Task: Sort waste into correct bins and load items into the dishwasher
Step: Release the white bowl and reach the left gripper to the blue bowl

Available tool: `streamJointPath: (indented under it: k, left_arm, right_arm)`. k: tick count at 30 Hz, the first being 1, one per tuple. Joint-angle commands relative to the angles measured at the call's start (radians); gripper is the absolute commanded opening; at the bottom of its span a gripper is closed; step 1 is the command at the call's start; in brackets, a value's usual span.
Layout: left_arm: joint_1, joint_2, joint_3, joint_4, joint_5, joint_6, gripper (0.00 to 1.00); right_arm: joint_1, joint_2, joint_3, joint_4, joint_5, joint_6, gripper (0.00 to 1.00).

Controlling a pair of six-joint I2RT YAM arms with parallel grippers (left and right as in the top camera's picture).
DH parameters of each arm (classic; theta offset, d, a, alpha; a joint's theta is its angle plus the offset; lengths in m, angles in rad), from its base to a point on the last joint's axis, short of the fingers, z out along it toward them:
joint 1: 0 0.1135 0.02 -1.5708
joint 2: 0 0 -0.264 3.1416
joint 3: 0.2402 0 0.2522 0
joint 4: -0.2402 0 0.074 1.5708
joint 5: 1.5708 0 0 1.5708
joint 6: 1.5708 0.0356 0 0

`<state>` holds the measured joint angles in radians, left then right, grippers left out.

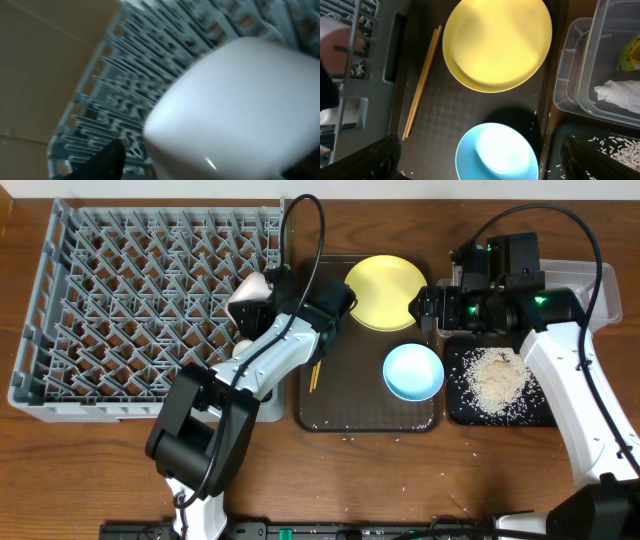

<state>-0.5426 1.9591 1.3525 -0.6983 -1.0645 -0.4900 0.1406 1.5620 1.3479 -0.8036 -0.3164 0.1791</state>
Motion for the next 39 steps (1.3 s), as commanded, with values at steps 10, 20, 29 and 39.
streamJointPath:
  k: [10, 20, 29, 39]
  left_arm:
    - [0.001, -0.200, 0.064, -0.010, 0.521, 0.070, 0.59]
    - [0.000, -0.342, 0.059, -0.005, 1.139, -0.146, 0.59]
    - [-0.030, -0.226, 0.034, 0.010, 1.291, -0.254, 0.59]
    - [-0.037, -0.169, 0.034, 0.027, 1.308, -0.294, 0.59]
  right_arm:
    - [-0.003, -0.013, 0.004, -0.001, 0.006, 0.007, 0.99]
    - [-0.003, -0.013, 0.004, -0.001, 0.006, 0.007, 0.99]
    - [-0.003, -0.013, 0.004, -0.001, 0.006, 0.007, 0.99]
    - [-0.003, -0.013, 0.004, -0.001, 0.005, 0.007, 0.99]
